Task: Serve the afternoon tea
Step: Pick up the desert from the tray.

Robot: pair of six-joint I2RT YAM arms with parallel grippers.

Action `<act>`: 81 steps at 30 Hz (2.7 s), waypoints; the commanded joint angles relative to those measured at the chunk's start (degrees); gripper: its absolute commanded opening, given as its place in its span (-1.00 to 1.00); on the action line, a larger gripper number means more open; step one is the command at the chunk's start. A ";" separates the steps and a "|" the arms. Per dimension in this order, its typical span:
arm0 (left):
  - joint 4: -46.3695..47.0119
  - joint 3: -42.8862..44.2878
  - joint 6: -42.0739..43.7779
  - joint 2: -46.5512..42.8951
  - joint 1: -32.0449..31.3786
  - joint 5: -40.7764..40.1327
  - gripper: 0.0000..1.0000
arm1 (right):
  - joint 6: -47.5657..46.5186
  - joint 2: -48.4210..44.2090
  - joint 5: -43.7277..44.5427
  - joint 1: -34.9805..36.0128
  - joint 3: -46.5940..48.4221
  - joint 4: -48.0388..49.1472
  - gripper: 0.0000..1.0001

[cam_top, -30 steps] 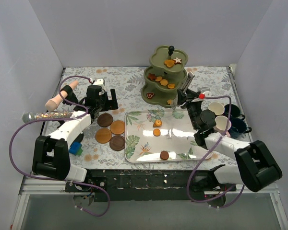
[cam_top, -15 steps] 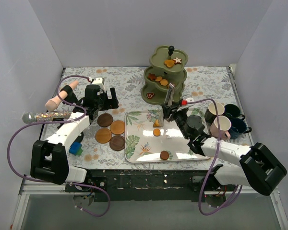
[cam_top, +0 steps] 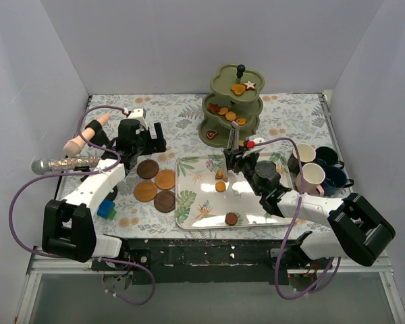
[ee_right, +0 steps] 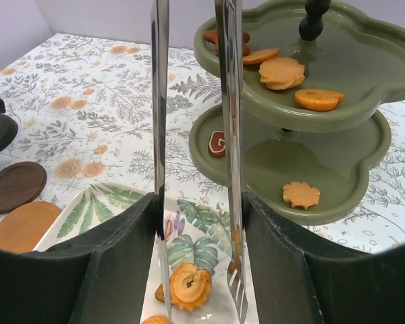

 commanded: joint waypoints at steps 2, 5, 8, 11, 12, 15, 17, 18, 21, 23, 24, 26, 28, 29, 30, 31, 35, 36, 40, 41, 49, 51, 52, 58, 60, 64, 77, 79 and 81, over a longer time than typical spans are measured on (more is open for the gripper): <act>0.51 0.64 0.12 -2.02 0.11 -0.17 0.96 | -0.22 -0.60 -0.07 0.59 3.27 3.78 0.20; 0.51 0.56 0.12 -1.93 0.03 -0.17 0.96 | -0.31 0.45 -0.33 0.59 3.62 5.27 0.20; 0.51 0.64 0.21 -1.76 0.11 -0.35 0.96 | -0.31 1.77 -0.25 0.59 4.76 5.28 0.20; 0.51 0.64 0.21 -1.67 0.11 -0.44 0.96 | -0.31 3.26 -0.33 0.59 5.21 6.15 0.19; 0.51 0.64 0.21 -1.67 0.11 -0.35 0.96 | -0.39 3.61 -0.33 0.59 5.29 6.33 0.18; 0.51 0.56 0.30 -1.58 0.11 -0.52 0.96 | -0.40 4.32 -0.42 0.59 5.38 6.60 0.15; 0.51 0.64 0.30 -1.49 0.11 -0.52 0.96 | -0.31 4.58 -0.51 0.60 5.38 6.60 0.13; 0.51 0.64 0.30 -1.41 0.11 -0.52 0.96 | -0.22 4.76 -0.51 0.68 5.38 6.60 0.12; 0.42 0.73 0.30 -1.40 0.11 -0.52 0.96 | -0.22 5.11 -0.60 0.68 5.29 6.60 0.10; 0.51 0.64 0.30 -1.40 0.11 -0.52 0.96 | -0.13 5.20 -0.77 0.68 5.21 6.68 0.09; 0.51 0.73 0.30 -1.40 0.11 -0.52 0.96 | 0.04 5.20 -0.77 0.68 5.21 6.68 0.09; 0.51 0.73 0.30 -1.23 0.11 -0.52 0.96 | 0.22 5.02 -1.39 0.68 5.21 6.51 0.09; 0.51 0.73 0.30 -1.32 0.02 -0.52 0.96 | 0.39 5.02 -1.65 0.68 5.38 5.98 0.11; 0.51 0.73 0.30 -1.32 0.11 -0.52 0.96 | 0.48 5.02 -1.56 0.77 5.38 5.89 0.11; 0.51 0.73 0.30 -1.23 0.11 -0.44 0.96 | 0.40 5.02 -1.56 0.77 5.38 5.81 0.11; 0.51 0.73 0.30 -1.14 0.11 -0.52 0.96 | 0.40 5.02 -1.48 0.77 5.29 5.81 0.11; 0.51 0.64 0.30 -1.23 0.11 -0.44 0.96 | 0.66 5.02 -1.48 0.77 5.12 5.81 0.12; 0.51 0.73 0.30 -1.05 0.11 -0.44 0.96 | 0.75 5.11 -1.56 0.86 5.20 5.72 0.12; 0.59 0.73 0.30 -1.14 0.11 -0.35 0.96 | 0.75 4.94 -1.65 0.95 5.20 5.81 0.13; 0.51 0.73 0.30 -1.14 0.11 -0.43 0.96 | 0.66 4.76 -1.65 0.95 5.21 5.72 0.14; 0.51 0.82 0.30 -1.14 0.11 -0.43 0.96 | 0.66 3.09 -0.51 1.56 5.64 5.28 0.15; 0.51 0.82 0.30 -1.05 0.11 -0.26 0.96 | 0.40 2.57 -0.16 1.74 5.73 5.28 0.15; 0.51 0.82 0.30 -1.05 0.11 -0.35 0.96 | 0.22 2.48 0.28 2.00 5.82 5.37 0.15; 0.51 0.73 0.30 -1.05 0.11 -0.26 0.96 | -1.27 2.30 1.51 2.88 6.08 5.89 0.15; 0.51 0.82 0.30 -1.05 0.03 -0.26 0.96 | -1.54 2.47 1.69 3.32 6.17 5.98 0.15; 0.51 0.73 0.30 -1.14 0.11 -0.26 0.96 | -2.06 3.61 2.21 3.49 6.35 5.80 0.15; 0.42 0.73 0.39 -1.23 0.11 -0.26 0.96 | -1.80 5.81 1.86 3.50 6.52 5.63 0.15; 0.33 0.82 0.39 -1.23 0.02 -0.35 0.96 | -1.89 5.81 1.86 3.50 6.52 5.63 0.15; 0.51 0.82 0.39 -1.32 0.11 -0.35 0.96 | -1.89 5.90 1.86 3.50 6.52 5.63 0.13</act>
